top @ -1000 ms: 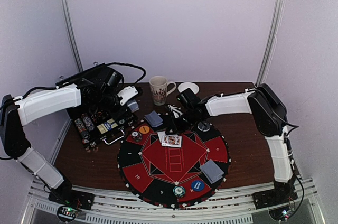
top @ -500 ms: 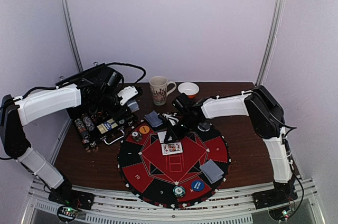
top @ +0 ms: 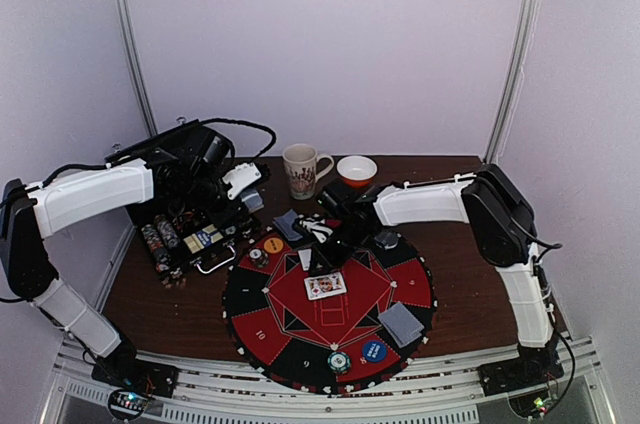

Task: Distribute texas hold em gaming equipment
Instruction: Adjust the poker card in the community card area.

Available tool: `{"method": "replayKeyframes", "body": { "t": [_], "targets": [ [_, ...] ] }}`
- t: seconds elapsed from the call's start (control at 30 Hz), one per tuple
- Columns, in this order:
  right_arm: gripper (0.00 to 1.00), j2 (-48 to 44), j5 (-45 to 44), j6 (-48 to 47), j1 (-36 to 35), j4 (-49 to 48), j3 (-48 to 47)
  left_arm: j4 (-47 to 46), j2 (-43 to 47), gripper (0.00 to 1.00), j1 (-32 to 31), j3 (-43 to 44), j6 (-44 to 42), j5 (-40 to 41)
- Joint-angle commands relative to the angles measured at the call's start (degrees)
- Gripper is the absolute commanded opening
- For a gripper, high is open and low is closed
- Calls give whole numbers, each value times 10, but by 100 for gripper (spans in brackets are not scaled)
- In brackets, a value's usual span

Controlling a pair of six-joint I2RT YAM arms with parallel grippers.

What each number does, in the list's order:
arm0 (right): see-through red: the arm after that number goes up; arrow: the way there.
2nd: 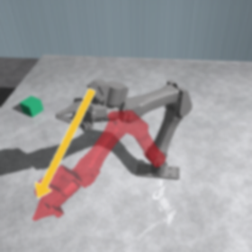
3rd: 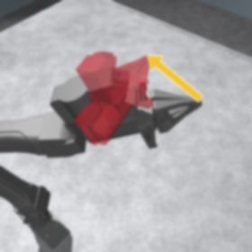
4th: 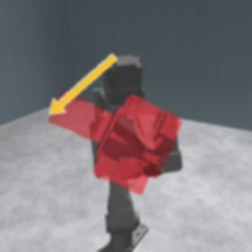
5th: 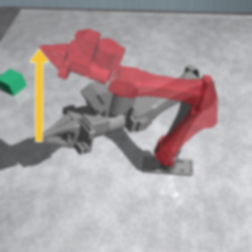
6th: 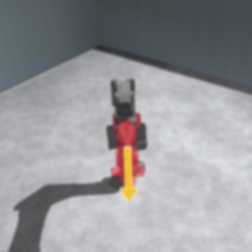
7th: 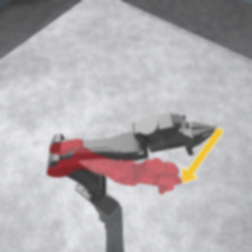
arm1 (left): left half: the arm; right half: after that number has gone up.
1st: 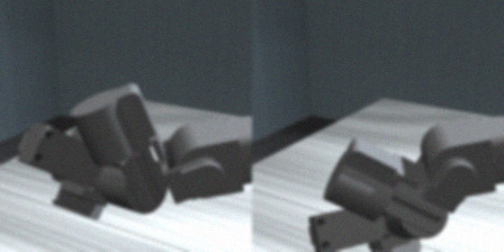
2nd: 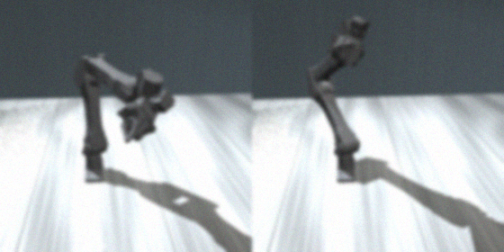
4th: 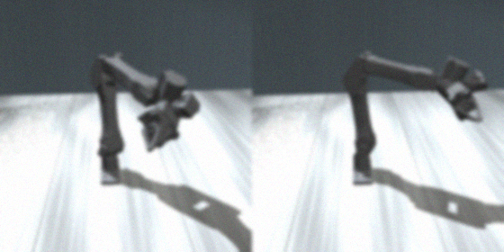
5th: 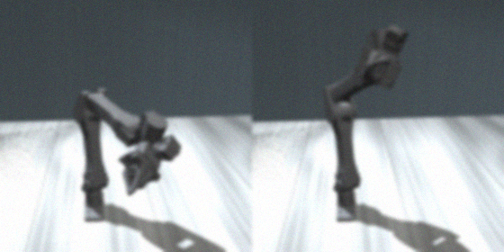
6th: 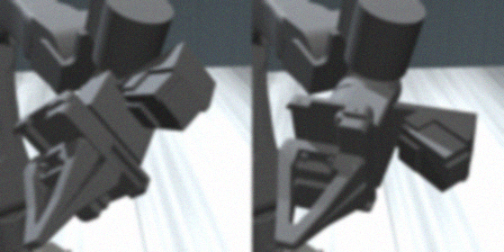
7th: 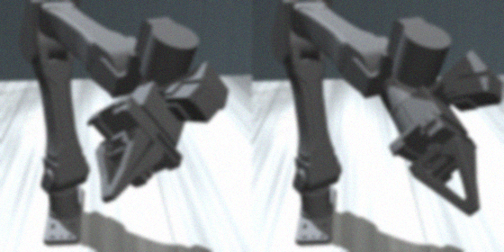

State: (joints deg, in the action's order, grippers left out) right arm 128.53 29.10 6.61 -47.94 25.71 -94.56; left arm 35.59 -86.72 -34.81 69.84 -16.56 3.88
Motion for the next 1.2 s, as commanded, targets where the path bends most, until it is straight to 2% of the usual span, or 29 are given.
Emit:
{"method": "replayKeyframes", "body": {
  "t": [0.0,0.23,0.37,0.57,0.83,1.17],
  "targets": [
    [0,37,-33,14,-7,-5,6,-17,3,45,4,2,2,0],
    [0,18,-98,109,15,-123,41,-17,2,45,4,1,2,1],
    [0,15,-123,117,25,-151,42,-17,5,45,4,0,2,2],
    [0,17,-118,84,27,-128,35,-21,9,45,5,-8,2,3],
    [1,-17,-18,-15,28,-74,38,-21,4,45,5,-4,1,2],
    [0,-59,-61,-29,57,-29,95,-22,4,45,5,-5,2,2]
  ]
}}
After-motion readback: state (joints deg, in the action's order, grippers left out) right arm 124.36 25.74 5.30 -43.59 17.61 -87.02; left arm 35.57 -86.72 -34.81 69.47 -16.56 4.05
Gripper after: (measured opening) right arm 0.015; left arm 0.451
